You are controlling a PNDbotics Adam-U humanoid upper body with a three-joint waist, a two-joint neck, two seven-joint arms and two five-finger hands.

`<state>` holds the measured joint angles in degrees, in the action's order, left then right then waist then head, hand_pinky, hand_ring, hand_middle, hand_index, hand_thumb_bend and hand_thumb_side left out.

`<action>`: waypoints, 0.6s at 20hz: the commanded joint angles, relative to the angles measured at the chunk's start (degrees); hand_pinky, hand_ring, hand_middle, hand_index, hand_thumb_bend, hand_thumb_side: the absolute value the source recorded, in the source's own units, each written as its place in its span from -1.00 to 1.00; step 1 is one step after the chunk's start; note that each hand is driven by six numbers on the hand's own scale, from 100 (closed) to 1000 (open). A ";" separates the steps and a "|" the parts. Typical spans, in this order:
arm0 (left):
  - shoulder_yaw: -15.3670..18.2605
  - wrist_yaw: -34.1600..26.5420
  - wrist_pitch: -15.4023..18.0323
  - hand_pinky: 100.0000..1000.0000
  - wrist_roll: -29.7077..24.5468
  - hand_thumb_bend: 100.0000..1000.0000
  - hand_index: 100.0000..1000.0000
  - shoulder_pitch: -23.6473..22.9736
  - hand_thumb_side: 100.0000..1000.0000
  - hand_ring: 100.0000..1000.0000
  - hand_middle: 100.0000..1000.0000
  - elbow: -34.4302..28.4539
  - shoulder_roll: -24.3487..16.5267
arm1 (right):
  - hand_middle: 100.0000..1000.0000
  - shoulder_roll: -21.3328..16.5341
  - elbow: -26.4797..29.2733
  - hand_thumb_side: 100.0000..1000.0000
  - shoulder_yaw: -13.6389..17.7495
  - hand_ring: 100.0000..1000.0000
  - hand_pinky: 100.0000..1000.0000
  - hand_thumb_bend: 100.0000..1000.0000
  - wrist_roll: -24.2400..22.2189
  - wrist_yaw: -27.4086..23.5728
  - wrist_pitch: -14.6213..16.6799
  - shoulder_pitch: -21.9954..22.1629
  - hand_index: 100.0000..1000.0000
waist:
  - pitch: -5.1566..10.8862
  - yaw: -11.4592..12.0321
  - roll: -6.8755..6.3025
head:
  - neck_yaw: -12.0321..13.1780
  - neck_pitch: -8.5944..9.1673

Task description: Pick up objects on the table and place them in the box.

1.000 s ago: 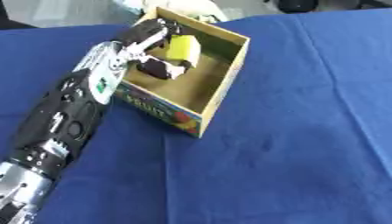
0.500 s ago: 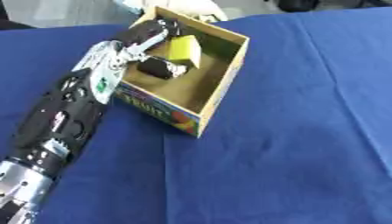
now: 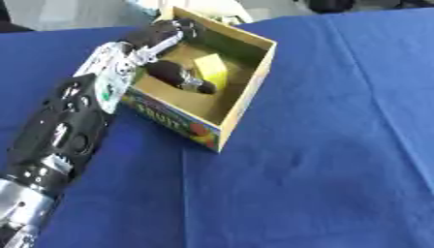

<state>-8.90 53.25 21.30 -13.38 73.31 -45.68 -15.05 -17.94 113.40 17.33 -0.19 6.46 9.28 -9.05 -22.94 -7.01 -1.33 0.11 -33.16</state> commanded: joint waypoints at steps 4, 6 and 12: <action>0.09 -3.56 -1.33 0.43 1.06 0.11 0.56 1.28 0.56 0.57 0.69 -5.16 -2.24 | 0.05 -1.09 1.19 1.00 0.91 0.32 0.30 -1.00 0.44 -0.11 -0.19 -0.02 0.61 | 1.97 0.66 0.18 | -0.49 -0.25; -0.53 -5.28 -1.57 0.39 1.51 -0.22 0.53 1.21 0.44 0.55 0.65 -7.79 -3.32 | 0.05 -1.29 1.19 1.00 1.16 0.32 0.31 -1.00 0.68 0.08 -0.24 0.23 0.60 | 2.31 1.26 0.10 | -0.85 -0.68; -1.51 -10.50 1.58 0.47 1.48 -0.93 0.60 -1.38 0.40 0.62 0.69 -16.23 -8.32 | 0.05 -2.21 1.19 1.00 1.87 0.32 0.31 -1.00 1.58 0.71 -0.26 1.28 0.60 | 3.81 3.42 0.01 | -2.04 -2.09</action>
<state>-10.37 43.97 22.11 -12.03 70.96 -59.43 -20.82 -18.32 113.40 18.55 1.03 6.76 8.99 -7.61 -20.55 -3.39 -1.50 -1.59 -34.81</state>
